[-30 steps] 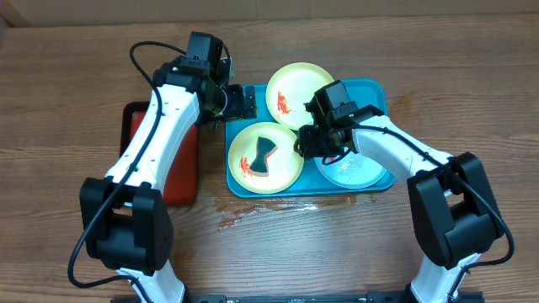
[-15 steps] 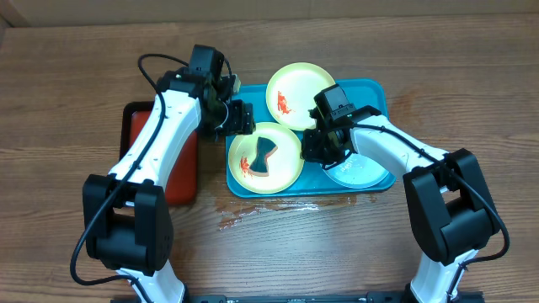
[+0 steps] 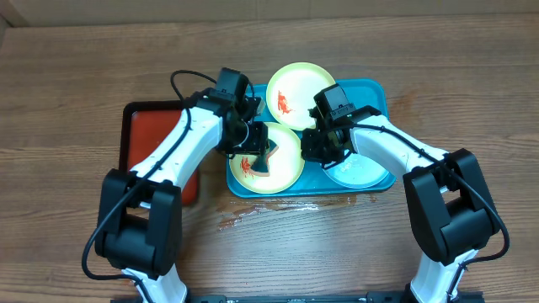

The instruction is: Clean dirty plates on tray and stack at the side

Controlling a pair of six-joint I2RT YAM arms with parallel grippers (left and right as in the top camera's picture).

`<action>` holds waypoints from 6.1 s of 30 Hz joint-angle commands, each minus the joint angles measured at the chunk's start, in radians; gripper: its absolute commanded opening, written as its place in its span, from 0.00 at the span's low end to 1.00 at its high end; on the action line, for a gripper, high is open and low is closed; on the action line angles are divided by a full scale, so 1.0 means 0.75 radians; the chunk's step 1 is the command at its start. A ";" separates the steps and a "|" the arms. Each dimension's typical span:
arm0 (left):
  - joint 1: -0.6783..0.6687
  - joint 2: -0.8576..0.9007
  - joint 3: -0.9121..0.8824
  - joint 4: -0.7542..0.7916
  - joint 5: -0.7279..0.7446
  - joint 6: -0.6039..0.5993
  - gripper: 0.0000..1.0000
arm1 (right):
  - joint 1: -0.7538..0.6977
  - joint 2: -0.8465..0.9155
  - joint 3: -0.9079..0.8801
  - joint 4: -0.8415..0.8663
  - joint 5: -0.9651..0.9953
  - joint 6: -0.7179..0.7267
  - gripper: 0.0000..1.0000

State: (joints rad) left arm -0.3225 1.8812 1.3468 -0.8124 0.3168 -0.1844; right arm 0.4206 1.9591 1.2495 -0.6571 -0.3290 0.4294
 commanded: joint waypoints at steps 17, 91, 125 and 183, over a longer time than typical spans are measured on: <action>-0.052 0.092 -0.005 0.012 -0.072 -0.043 0.44 | 0.003 0.063 0.028 -0.003 -0.018 0.059 0.07; 0.084 -0.011 0.460 -0.179 -0.388 -0.266 0.04 | 0.071 -0.007 0.195 -0.108 0.370 -0.060 0.04; 0.435 -0.031 0.432 -0.348 -0.046 -0.038 0.04 | 0.086 -0.006 0.689 -0.544 0.233 -0.397 0.04; 0.075 -0.008 0.318 0.007 -0.692 -0.238 0.04 | 0.078 0.001 0.111 0.082 0.296 0.017 0.04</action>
State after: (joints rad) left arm -0.3176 1.9343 1.4902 -0.7696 -0.2756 -0.2905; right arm 0.4660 2.0018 1.2881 -0.5743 -0.1825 0.5423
